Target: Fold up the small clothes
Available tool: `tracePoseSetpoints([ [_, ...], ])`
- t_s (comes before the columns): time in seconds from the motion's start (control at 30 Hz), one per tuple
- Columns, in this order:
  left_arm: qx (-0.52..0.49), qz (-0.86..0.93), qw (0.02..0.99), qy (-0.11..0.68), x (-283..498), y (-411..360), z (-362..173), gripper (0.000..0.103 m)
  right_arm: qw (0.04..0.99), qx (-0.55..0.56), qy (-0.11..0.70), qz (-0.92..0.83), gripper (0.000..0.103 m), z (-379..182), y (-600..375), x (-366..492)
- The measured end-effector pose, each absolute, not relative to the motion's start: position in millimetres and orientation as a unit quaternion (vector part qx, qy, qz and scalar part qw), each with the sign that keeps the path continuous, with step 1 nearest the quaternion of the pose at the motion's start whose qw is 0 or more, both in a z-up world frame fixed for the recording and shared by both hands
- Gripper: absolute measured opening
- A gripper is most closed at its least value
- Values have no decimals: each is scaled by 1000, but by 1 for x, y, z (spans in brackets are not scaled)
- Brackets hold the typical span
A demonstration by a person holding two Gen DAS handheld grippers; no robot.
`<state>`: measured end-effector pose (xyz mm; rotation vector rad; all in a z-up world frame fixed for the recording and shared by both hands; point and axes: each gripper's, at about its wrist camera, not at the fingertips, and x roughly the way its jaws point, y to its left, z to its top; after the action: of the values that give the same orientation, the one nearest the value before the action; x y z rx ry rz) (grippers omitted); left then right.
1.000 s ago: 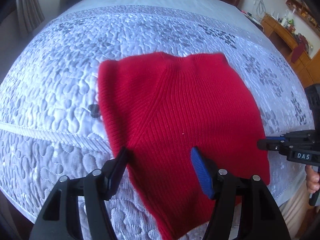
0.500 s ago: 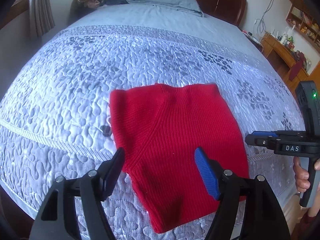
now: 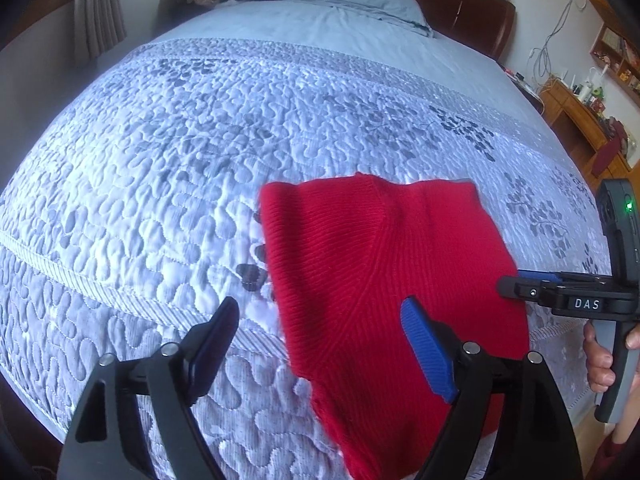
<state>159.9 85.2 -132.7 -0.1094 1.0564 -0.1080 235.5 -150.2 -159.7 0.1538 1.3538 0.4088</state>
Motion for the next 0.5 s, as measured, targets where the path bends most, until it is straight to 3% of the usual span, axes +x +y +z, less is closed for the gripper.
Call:
tracePoseSetpoints([
  [0.3,-159,-75,809,561,198,129,-184,88,736,99,637,208,63,-180,-153,244],
  [0.5,-167,-115,799,566,205,120,-188,91,724,117,643,222,64,-188,-152,248],
])
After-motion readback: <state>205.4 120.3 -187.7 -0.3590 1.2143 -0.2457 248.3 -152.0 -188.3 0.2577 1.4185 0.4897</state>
